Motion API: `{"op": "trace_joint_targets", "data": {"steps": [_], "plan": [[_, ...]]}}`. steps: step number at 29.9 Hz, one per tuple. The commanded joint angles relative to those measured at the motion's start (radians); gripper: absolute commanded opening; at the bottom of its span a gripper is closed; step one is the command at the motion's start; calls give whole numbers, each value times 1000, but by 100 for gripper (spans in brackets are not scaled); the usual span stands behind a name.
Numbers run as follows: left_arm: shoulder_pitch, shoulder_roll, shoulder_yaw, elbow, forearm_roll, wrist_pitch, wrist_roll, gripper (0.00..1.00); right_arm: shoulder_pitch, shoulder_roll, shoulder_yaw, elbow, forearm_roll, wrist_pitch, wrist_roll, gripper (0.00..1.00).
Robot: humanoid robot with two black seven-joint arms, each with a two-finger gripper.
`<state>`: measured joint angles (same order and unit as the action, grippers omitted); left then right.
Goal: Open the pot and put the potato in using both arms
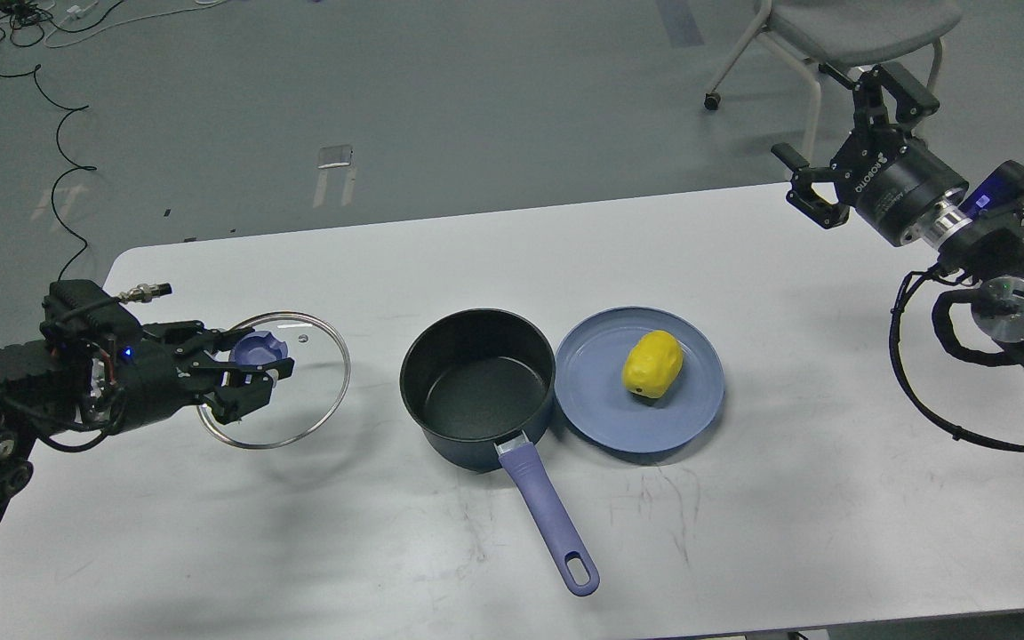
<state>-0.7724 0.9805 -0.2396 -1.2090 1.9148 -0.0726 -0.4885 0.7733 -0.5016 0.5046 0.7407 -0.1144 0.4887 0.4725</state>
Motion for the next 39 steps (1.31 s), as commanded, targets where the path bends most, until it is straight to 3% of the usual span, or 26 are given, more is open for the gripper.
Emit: {"op": "trace_joint_targets", "data": {"steps": [1,12,24,29,33,34,36,39], "plan": [[19,-16,0,37,1,0,0,48,0,0,2,-1,1,0,0,100],[91,-34,-4,160,-11,28,0,48,0,-2,6,-1,1,0,2,100],[120,-60,-4,203,-17,40,0,61,0,-2,6,-1,-1,0,2,100],[143,-89,-4,236,-17,56,0,62,0,-3,8,-1,1,0,2,100],[153,-92,-4,250,-31,73,0,78,0,-3,8,-1,1,0,2,100],[153,-92,-4,250,-31,73,0,78,0,-3,8,-1,1,0,2,100],[153,-92,-4,250,-51,74,0,95,0,-3,8,-1,1,0,2,100],[151,-92,-7,250,-56,74,0,97,0,-3,8,-1,1,0,2,100]]}}
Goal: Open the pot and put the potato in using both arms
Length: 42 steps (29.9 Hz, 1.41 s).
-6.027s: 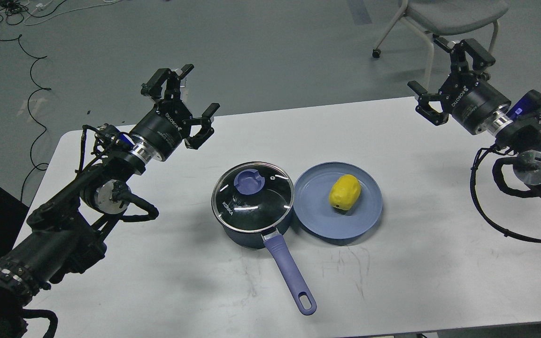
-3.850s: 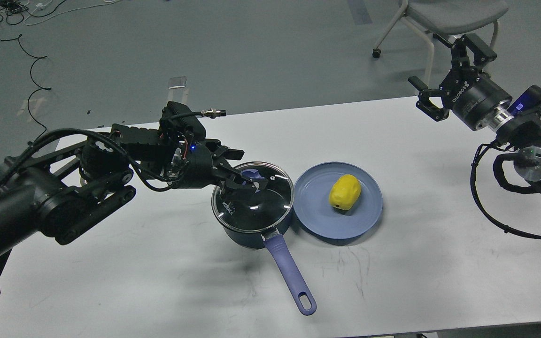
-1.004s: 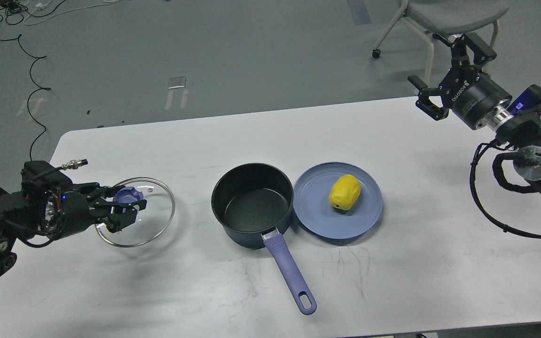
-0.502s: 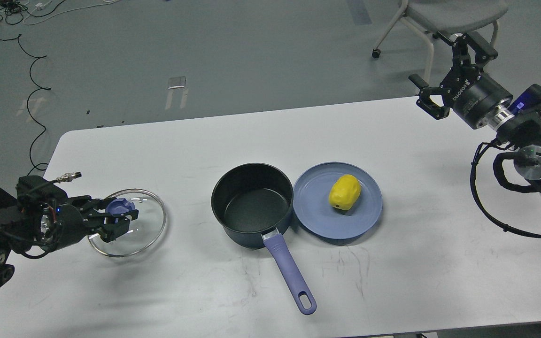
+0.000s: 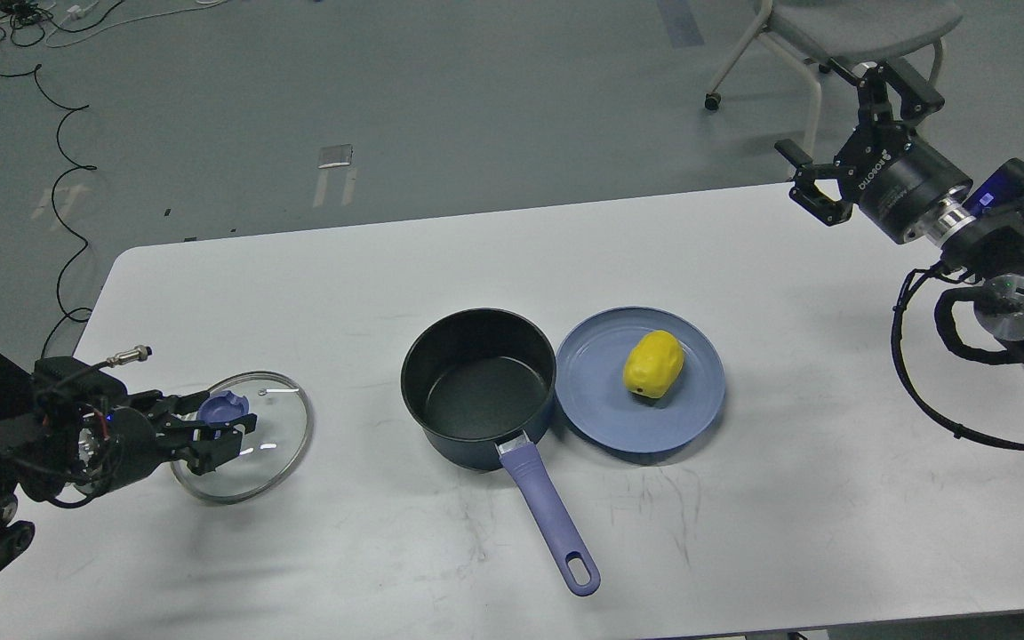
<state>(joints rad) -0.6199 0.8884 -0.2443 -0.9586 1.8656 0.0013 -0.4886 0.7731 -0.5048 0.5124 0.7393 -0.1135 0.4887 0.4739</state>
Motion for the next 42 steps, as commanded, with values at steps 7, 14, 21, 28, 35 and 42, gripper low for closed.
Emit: {"op": "trace_joint_targets", "data": {"steps": [7,14,21,28,35,42], "plan": [[-38,21,-12,-15,-69,-17,0,98,5,-14,1,3,0,0,0,100],[-227,37,-7,-29,-518,-214,0,98,81,-50,-6,15,-79,0,0,100],[-345,23,-7,-29,-806,-317,0,98,254,-78,-32,58,-428,0,0,100],[-376,0,-7,-29,-806,-319,0,98,586,-70,-423,127,-698,0,15,100],[-376,6,-7,-51,-806,-319,0,98,789,-18,-670,230,-1123,0,15,100],[-383,12,-7,-66,-804,-319,0,98,865,61,-856,320,-1464,0,15,100]]}}
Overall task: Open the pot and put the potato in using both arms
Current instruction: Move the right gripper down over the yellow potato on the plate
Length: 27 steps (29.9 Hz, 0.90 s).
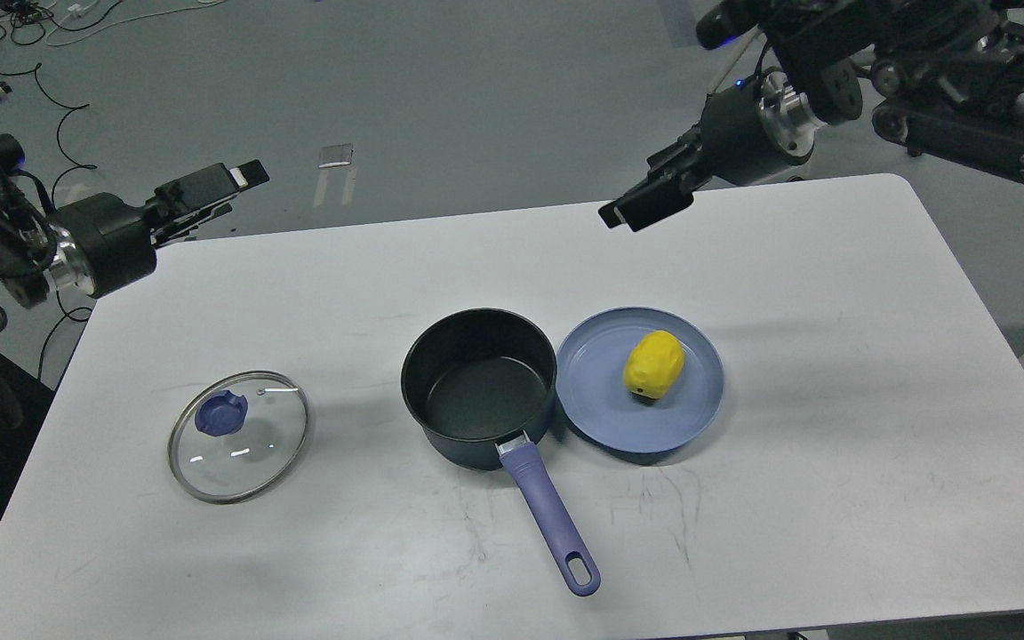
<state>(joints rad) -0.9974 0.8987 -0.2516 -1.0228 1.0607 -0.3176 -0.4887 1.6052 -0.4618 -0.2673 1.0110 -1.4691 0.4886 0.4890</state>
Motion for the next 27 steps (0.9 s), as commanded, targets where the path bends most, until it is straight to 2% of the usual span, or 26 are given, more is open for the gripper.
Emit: {"op": "trace_joint_targets", "data": {"steps": [1,7,16,27], "plan": [[-12,2,0,-2,1,0,0,98,48,26,-114,76,-173,0,0,100],[-21,5,0,-14,1,0,0,98,55,32,-202,153,-453,0,0,100],[-21,9,2,-17,-1,0,0,98,7,57,-214,176,-591,0,0,100],[-21,29,2,-17,-2,0,0,98,-99,213,-214,18,-652,0,0,100]]}}
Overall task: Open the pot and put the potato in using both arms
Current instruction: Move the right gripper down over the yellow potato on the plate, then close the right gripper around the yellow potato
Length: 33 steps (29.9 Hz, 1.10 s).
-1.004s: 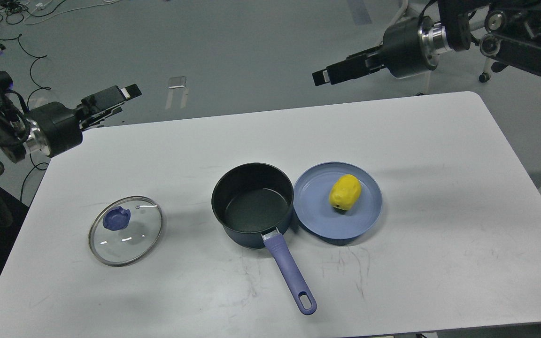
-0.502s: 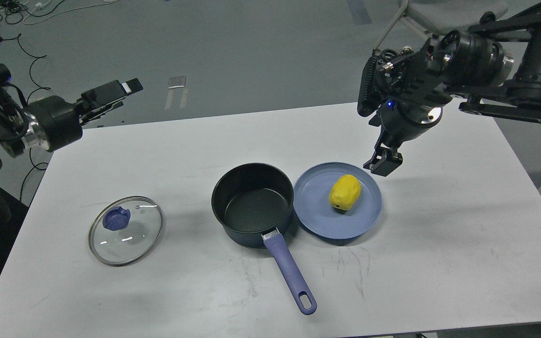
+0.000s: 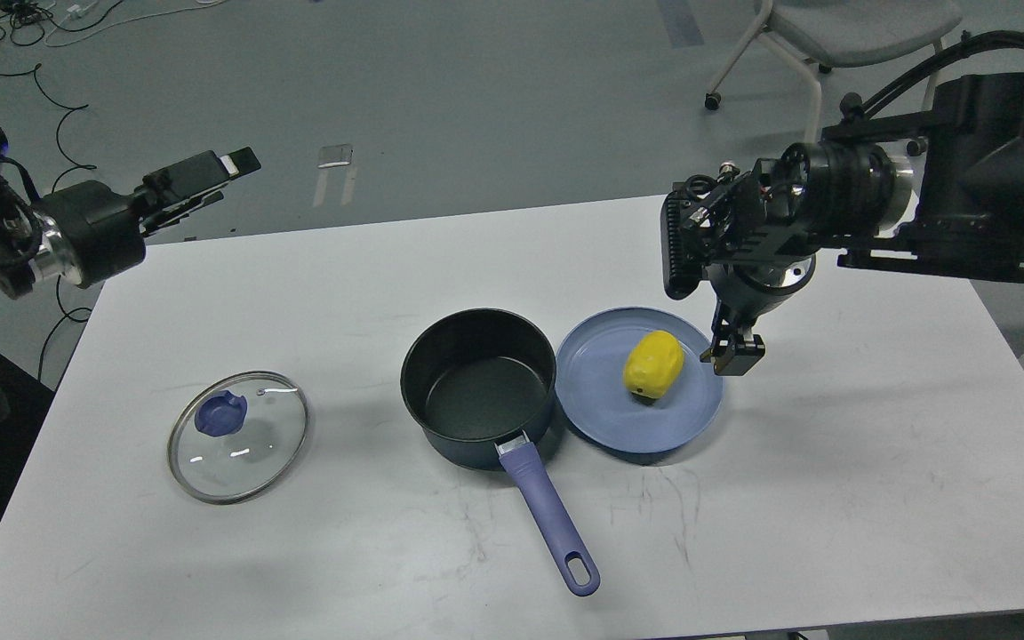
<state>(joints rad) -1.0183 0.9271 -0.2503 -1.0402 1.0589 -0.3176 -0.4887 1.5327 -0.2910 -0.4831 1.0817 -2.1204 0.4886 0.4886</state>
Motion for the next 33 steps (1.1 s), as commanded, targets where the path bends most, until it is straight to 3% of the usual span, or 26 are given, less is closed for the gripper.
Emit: {"op": "trace_joint_targets", "data": {"steps": [1,33], "plan": [[0,1,0,0,-2,0,0,98,-35,62,1,-72,-1,0,0,100],[1,10,3,3,-4,2,0,98,-123,211,8,-213,23,-93,0,99]]}}
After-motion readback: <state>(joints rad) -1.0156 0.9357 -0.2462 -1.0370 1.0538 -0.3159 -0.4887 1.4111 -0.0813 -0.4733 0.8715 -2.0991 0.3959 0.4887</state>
